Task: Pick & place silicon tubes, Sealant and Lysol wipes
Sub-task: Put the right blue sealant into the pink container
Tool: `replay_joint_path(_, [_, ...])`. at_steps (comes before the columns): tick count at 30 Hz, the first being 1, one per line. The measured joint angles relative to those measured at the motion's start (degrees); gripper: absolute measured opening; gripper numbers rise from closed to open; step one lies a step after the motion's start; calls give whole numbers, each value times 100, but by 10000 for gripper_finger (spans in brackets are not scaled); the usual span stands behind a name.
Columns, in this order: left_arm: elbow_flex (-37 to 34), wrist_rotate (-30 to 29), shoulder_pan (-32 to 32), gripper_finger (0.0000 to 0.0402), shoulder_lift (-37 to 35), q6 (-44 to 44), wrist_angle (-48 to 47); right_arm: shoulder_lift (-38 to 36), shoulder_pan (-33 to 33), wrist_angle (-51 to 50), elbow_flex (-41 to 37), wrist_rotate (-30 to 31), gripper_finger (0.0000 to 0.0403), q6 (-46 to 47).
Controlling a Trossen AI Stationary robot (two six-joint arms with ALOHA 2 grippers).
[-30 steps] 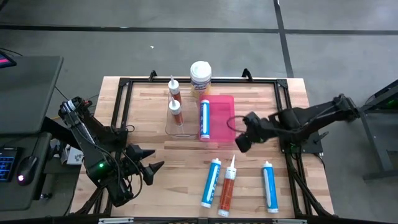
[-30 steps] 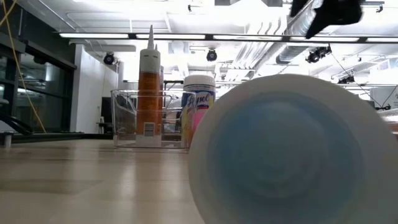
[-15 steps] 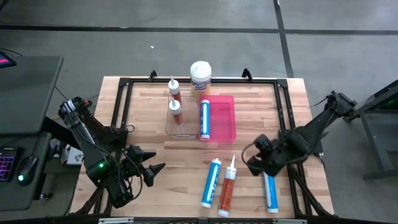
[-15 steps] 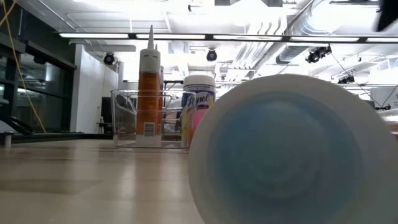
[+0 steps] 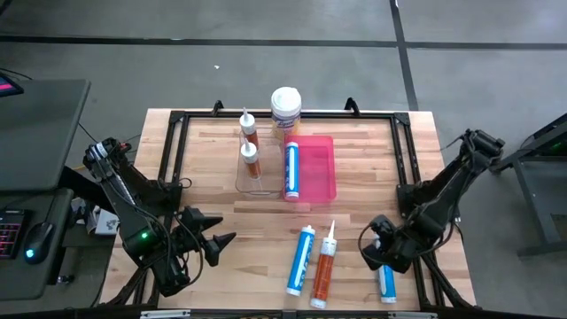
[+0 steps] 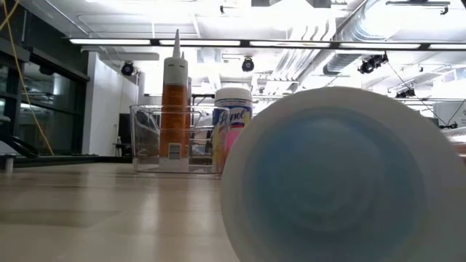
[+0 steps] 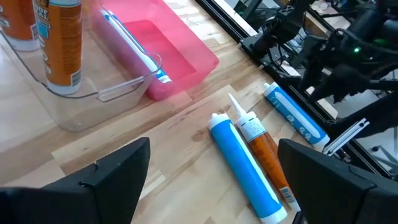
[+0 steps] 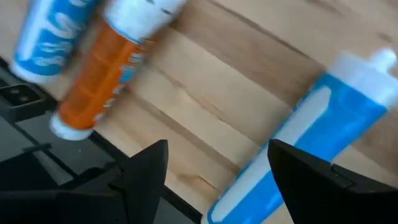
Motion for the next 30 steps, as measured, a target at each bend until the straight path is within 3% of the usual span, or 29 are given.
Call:
replay_joint_path(13, [0, -9, 0, 346, 24, 254, -53, 0, -9, -849, -75, -1399, 271, 1001])
replay_joint_path(19, [0, 92, 1, 346, 22, 254, -46, 13, -9, -992, -75, -1390, 272, 1071])
replay_joint_path(25, [1, 1014, 0, 346, 23, 237, 235, 14, -9, -1293, -75, -1291, 272, 1075])
replay_joint_path(30, [0, 1230, 2, 346, 81, 249, 409, 197, -9, -1334, -75, -1178, 271, 1062])
